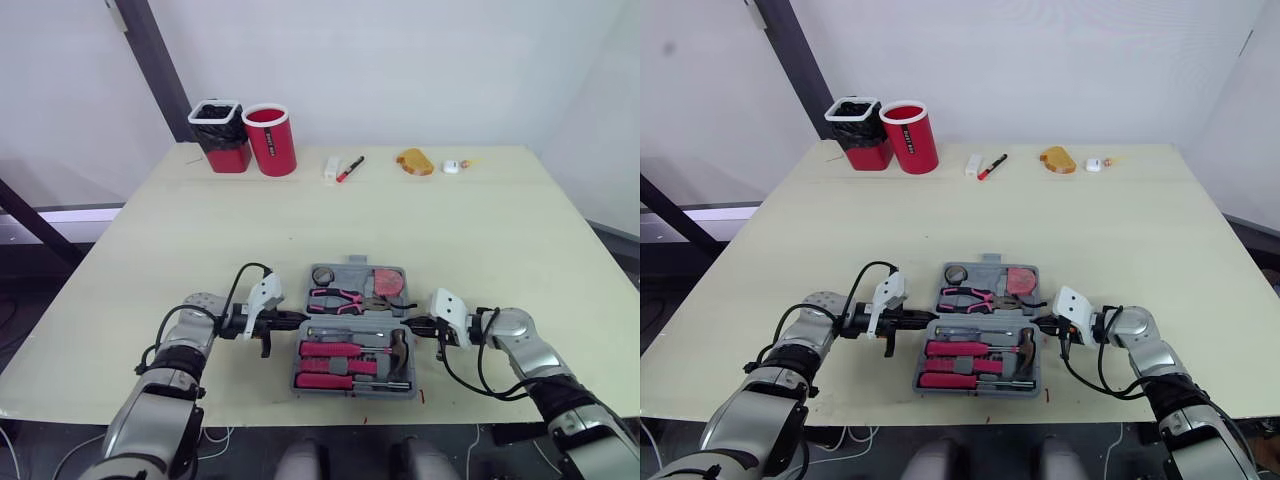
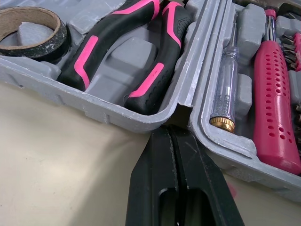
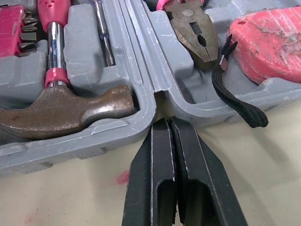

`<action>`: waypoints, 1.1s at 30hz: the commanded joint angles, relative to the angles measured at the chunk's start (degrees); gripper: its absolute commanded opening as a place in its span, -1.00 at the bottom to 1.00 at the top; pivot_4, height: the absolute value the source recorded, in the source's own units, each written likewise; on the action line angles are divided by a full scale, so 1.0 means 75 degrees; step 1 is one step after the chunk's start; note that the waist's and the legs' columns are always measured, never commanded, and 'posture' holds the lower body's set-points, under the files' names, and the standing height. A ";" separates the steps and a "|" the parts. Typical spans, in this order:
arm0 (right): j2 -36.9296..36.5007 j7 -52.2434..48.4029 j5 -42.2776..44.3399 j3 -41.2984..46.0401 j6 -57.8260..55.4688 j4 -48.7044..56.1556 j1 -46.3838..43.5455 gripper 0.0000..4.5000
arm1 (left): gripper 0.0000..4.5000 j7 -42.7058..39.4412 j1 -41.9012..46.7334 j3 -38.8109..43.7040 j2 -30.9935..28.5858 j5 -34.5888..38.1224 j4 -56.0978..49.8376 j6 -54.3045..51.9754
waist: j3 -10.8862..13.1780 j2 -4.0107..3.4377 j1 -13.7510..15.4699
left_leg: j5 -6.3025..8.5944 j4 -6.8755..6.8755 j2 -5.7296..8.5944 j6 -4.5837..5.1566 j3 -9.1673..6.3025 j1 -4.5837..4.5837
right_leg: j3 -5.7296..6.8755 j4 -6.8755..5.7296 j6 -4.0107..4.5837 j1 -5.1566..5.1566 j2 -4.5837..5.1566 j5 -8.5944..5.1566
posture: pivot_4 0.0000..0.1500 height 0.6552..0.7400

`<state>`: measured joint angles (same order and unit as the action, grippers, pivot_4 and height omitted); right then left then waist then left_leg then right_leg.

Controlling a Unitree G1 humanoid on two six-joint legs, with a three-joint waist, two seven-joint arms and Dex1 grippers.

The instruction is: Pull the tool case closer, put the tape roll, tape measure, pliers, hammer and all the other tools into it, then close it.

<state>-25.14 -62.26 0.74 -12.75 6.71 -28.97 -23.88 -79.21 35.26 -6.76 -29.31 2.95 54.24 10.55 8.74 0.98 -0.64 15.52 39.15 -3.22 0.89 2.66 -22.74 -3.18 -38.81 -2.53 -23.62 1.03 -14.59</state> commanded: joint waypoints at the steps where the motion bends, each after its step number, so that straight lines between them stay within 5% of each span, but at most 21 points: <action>1: 0.0020 -0.0202 0.0217 -0.0033 0.0024 0.0472 0.0085 -0.97 | -1.00 -0.0298 -0.0462 -0.0427 0.0270 -0.0180 -0.0328 -0.0279 | -0.0001 -0.0001 0.0001 | 0.0000 0.0000 0.0000 0.0000 0.0000 0.0000 | 0.0000 0.0001 0.0000 0.0000 0.0000 0.0000 | 1.00 1.00; 33: -0.0033 -0.0834 0.0453 -0.0189 -0.0634 0.1247 0.0533 -0.97 | -1.00 -0.0682 -0.1645 -0.0579 -0.0410 0.0029 -0.2288 -0.1404 | -0.0004 -0.0007 -0.0072 | 0.0001 -0.0009 -0.0002 0.0001 0.0001 0.0004 | -0.0006 0.0007 0.0002 -0.0003 -0.0004 -0.0003 | 1.00 1.00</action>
<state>-26.56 -67.65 2.72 -13.10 1.30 -21.88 -19.59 -82.50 25.14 -7.28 -32.83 4.72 36.59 0.83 8.71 0.93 -1.18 15.52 39.08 -3.24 0.90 2.66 -22.70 -3.22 -38.76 -2.52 -23.64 1.00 -14.61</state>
